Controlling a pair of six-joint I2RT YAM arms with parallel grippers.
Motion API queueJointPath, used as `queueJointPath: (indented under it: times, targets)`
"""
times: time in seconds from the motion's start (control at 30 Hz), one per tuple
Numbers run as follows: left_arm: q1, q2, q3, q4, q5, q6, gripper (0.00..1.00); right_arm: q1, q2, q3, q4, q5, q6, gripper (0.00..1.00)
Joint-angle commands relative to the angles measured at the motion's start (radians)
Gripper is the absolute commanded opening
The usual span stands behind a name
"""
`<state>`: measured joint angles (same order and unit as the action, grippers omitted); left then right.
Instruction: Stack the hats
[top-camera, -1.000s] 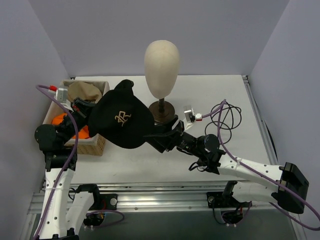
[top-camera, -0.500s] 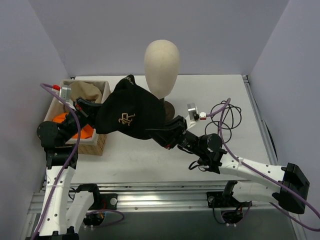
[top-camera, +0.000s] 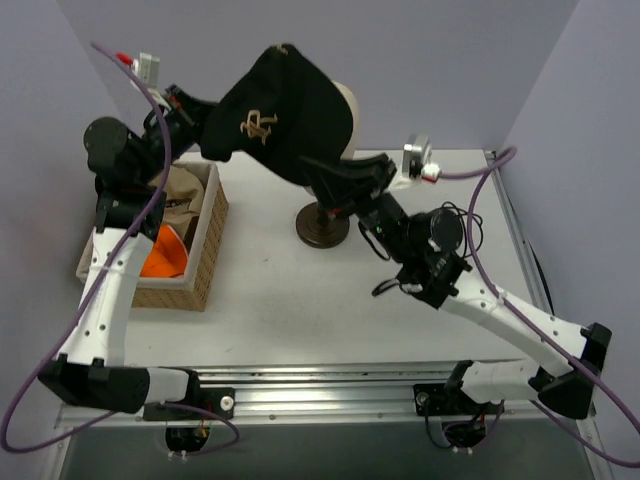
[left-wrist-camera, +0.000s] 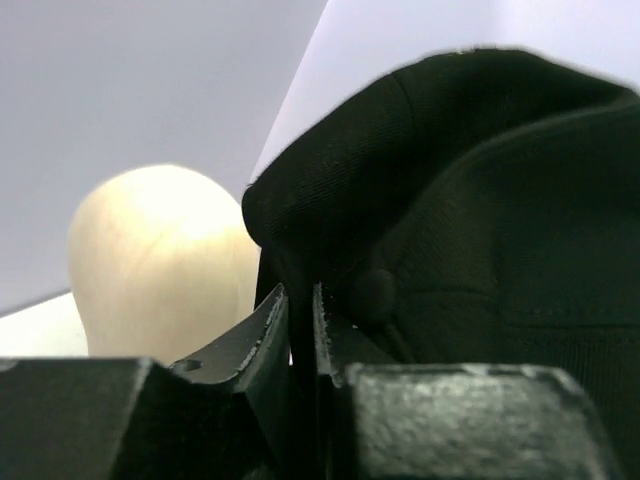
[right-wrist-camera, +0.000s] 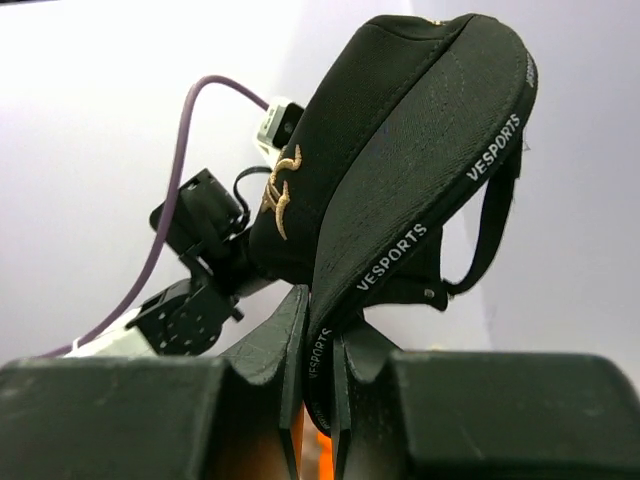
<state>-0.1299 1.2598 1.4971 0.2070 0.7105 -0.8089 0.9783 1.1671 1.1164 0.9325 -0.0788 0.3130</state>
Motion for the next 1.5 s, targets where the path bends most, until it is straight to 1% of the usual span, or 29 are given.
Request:
queueJointPath:
  times: [0.0, 0.03, 0.07, 0.13, 0.17, 0.2, 0.23, 0.27, 0.3, 0.43, 0.5, 0.53, 0.6, 0.63, 0.67, 0.73, 0.87, 0.9, 0.93, 1.07, 1.17, 1.3, 1.47]
  targets:
    - [-0.040, 0.102, 0.205, -0.178, -0.048, 0.123, 0.24, -0.111, 0.092, 0.178, 0.066, 0.022, -0.033, 0.00]
    - [-0.027, 0.137, 0.228, -0.199, -0.055, 0.120, 0.30, -0.137, 0.148, 0.216, 0.049, 0.022, -0.008, 0.00]
    - [-0.017, 0.147, 0.244, -0.243, -0.086, 0.120, 0.45, -0.162, 0.176, 0.294, 0.040, 0.024, 0.026, 0.00]
    - [0.013, 0.167, 0.268, -0.274, -0.126, 0.131, 0.58, -0.226, 0.260, 0.373, 0.014, 0.019, 0.052, 0.00]
    - [0.016, 0.173, 0.278, -0.317, -0.147, 0.146, 0.63, -0.245, 0.288, 0.454, 0.000, 0.005, 0.072, 0.00]
    - [0.018, 0.185, 0.300, -0.343, -0.196, 0.186, 0.72, -0.263, 0.319, 0.495, -0.015, -0.001, 0.084, 0.00]
    - [0.018, 0.190, 0.308, -0.401, -0.227, 0.209, 0.76, -0.294, 0.371, 0.535, -0.038, -0.004, 0.092, 0.00]
    - [0.018, 0.190, 0.311, -0.420, -0.264, 0.235, 0.79, -0.308, 0.394, 0.596, -0.043, -0.013, 0.103, 0.00]
    - [0.016, 0.187, 0.307, -0.435, -0.332, 0.240, 0.85, -0.323, 0.417, 0.624, -0.047, -0.010, 0.127, 0.00]
    - [0.015, 0.152, 0.203, -0.434, -0.439, 0.249, 0.92, -0.388, 0.522, 0.732, -0.054, -0.019, 0.216, 0.00]
    - [0.012, 0.133, 0.169, -0.436, -0.459, 0.226, 0.93, -0.398, 0.540, 0.743, -0.047, 0.020, 0.238, 0.00]
    - [0.009, 0.125, 0.146, -0.396, -0.454, 0.215, 0.93, -0.401, 0.554, 0.738, -0.035, 0.030, 0.283, 0.00]
    - [-0.002, 0.107, 0.062, -0.330, -0.425, 0.180, 0.93, -0.403, 0.562, 0.715, -0.008, 0.034, 0.325, 0.00]
    - [-0.005, 0.104, 0.039, -0.252, -0.380, 0.165, 0.93, -0.403, 0.559, 0.680, 0.026, 0.036, 0.349, 0.00]
    - [-0.013, 0.104, 0.008, -0.226, -0.352, 0.137, 0.93, -0.391, 0.551, 0.657, 0.038, 0.042, 0.359, 0.00]
    - [-0.026, 0.115, -0.001, -0.126, -0.286, 0.119, 0.93, -0.371, 0.516, 0.576, 0.063, 0.132, 0.359, 0.00]
    - [-0.102, 0.142, 0.048, -0.124, -0.275, 0.132, 0.93, -0.334, 0.459, 0.461, 0.091, 0.281, 0.371, 0.00]
    - [-0.135, 0.156, 0.063, -0.121, -0.278, 0.131, 0.93, -0.322, 0.436, 0.441, 0.100, 0.309, 0.370, 0.00]
    - [-0.151, 0.164, 0.074, -0.109, -0.278, 0.131, 0.93, -0.316, 0.427, 0.422, 0.103, 0.367, 0.370, 0.00]
    - [-0.206, 0.210, 0.132, -0.124, -0.283, 0.117, 0.93, -0.308, 0.379, 0.318, 0.135, 0.448, 0.393, 0.00]
    - [-0.234, 0.230, 0.130, -0.110, -0.304, 0.105, 0.93, -0.300, 0.338, 0.254, 0.164, 0.503, 0.380, 0.00]
    - [-0.261, 0.236, 0.112, -0.100, -0.336, 0.102, 0.94, -0.299, 0.290, 0.206, 0.198, 0.519, 0.382, 0.00]
    - [-0.286, 0.234, 0.081, -0.087, -0.359, 0.099, 0.94, -0.276, 0.272, 0.155, 0.222, 0.553, 0.405, 0.00]
